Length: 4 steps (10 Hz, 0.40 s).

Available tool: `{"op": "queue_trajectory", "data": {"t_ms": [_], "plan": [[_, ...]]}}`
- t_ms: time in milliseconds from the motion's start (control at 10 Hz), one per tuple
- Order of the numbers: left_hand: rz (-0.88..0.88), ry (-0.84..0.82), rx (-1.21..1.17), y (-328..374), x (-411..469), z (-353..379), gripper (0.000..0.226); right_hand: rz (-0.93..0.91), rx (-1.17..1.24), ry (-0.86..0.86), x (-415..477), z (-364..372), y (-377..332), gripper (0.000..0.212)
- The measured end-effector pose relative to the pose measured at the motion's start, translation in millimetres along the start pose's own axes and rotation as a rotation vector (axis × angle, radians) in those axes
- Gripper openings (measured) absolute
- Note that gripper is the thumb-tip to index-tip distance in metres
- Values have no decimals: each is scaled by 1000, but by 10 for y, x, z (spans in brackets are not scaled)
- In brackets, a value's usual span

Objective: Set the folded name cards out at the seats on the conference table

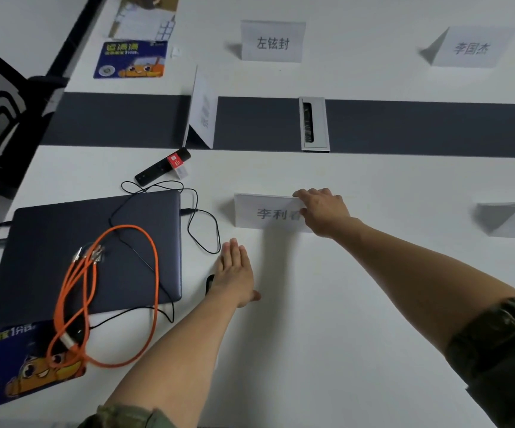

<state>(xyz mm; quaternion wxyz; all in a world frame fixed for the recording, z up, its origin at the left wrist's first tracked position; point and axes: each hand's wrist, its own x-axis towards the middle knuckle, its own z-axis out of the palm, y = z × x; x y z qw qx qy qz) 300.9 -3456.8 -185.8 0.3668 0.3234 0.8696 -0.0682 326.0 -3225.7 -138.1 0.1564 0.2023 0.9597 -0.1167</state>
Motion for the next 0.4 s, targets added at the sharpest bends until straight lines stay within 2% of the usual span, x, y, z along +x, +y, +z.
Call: {"op": "queue_trajectory", "data": {"t_ms": [200, 300, 400], "plan": [[-1, 15, -5, -23, 8, -3, 117, -28, -63, 1, 11, 37, 36, 41], [3, 19, 11, -11, -17, 10, 117, -3, -85, -17, -52, 30, 17, 49], [-5, 37, 28, -47, -15, -53, 110, 28, -107, 43, -151, 10, 8, 63]]}}
